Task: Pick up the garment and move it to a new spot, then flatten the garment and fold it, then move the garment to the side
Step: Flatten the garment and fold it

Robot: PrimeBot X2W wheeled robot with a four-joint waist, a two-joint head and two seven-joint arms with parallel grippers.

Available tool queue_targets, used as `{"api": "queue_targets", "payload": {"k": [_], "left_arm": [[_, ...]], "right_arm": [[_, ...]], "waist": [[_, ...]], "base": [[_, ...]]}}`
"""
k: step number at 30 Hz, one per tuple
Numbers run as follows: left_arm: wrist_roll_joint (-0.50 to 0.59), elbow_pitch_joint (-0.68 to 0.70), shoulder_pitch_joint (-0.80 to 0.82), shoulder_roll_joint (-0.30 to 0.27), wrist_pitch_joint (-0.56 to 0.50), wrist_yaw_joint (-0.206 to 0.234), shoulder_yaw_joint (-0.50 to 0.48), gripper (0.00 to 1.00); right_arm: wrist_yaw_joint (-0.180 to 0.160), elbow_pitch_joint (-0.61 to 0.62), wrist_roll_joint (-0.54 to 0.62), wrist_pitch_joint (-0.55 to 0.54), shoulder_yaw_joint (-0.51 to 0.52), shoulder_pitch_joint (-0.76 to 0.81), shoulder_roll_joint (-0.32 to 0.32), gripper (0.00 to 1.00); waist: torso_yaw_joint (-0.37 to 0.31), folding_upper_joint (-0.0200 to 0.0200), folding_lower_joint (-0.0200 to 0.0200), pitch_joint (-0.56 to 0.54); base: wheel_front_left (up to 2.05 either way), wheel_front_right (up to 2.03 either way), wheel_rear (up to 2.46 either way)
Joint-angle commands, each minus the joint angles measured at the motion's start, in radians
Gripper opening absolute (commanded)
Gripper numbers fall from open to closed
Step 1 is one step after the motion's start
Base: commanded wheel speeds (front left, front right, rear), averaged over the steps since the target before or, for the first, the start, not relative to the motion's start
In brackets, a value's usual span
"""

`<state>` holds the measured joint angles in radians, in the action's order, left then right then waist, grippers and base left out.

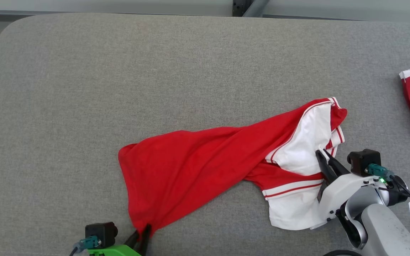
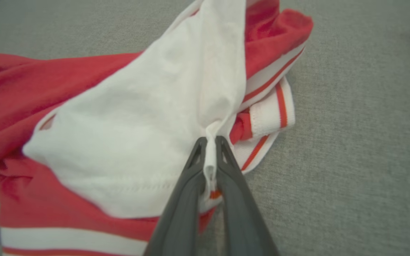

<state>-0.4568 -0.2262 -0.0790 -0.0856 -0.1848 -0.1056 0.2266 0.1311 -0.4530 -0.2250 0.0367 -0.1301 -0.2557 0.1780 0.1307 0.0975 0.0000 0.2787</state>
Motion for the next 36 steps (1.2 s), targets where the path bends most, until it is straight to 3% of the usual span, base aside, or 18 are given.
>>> {"api": "queue_targets", "payload": {"k": [1,3,16,27,36], "left_arm": [[-0.011,-0.014,0.004,0.0,-0.005,-0.006,0.013,0.0],[-0.015,-0.02,0.003,-0.003,-0.005,-0.009,0.016,0.0],[-0.097,0.111,-0.048,-0.029,-0.033,-0.013,-0.016,0.0],[-0.227,0.418,-0.101,-0.059,-0.094,0.001,-0.104,0.0],[-0.257,0.519,-0.093,-0.076,-0.11,0.023,-0.143,0.0]], "right_arm": [[-0.001,0.006,-0.005,0.007,0.002,0.013,0.007,0.11],[-0.001,0.016,-0.01,0.006,0.002,0.025,0.008,0.0],[-0.001,0.154,-0.029,-0.015,0.037,0.108,0.004,0.0],[-0.001,0.357,-0.072,-0.085,0.103,0.176,0.0,0.0],[-0.001,0.414,-0.118,-0.084,0.176,0.188,-0.037,0.0]], "waist": [[-0.003,0.0,0.0,-0.003],[-0.008,0.0,0.0,-0.006],[-0.038,0.0,0.0,-0.021],[-0.059,0.0,0.0,-0.009],[-0.079,0.0,0.0,0.003]], "base": [[0.0,0.0,0.0],[0.0,0.0,0.0],[0.0,0.0,0.0],[0.0,0.0,0.0],[0.0,0.0,0.0]]}}
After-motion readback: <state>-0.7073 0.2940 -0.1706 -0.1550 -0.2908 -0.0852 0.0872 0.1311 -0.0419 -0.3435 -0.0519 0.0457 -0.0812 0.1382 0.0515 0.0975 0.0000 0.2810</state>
